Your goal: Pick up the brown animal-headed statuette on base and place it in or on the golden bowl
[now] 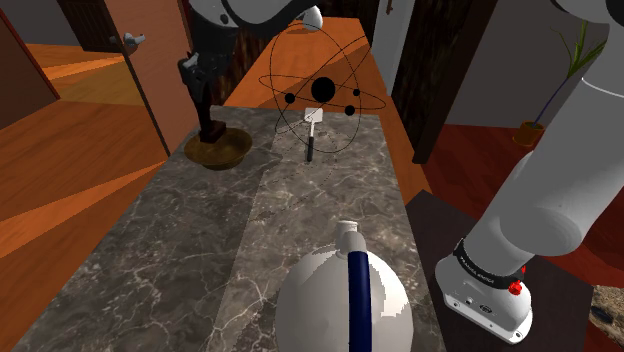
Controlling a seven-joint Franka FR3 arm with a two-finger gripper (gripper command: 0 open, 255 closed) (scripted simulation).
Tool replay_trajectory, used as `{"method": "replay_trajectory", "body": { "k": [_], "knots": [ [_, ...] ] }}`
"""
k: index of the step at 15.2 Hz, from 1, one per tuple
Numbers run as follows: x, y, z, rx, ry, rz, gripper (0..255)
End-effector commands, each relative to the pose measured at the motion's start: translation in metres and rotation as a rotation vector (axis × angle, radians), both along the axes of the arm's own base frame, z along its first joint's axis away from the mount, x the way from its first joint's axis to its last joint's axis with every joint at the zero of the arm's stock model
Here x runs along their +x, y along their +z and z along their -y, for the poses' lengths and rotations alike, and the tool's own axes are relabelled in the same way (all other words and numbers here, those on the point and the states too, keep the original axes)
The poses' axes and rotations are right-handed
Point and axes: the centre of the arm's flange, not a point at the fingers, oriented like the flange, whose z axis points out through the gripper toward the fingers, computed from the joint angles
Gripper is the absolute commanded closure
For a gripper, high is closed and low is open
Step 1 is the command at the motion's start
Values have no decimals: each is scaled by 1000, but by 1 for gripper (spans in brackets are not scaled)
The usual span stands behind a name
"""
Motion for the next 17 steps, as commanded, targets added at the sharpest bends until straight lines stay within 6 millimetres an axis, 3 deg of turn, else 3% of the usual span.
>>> {"method": "replay_trajectory", "body": {
  "k": [1, 9, 10, 15, 17],
  "knots": [
    [0, -10, 0, 0, 0, 1, 255],
    [0, -17, 0, 0, 0, 1, 255],
    [0, -17, 0, 0, 0, 1, 0],
    [0, -17, 0, 0, 0, 1, 0],
    [-11, 7, 5, 0, 0, 1, 0]
  ]
}}
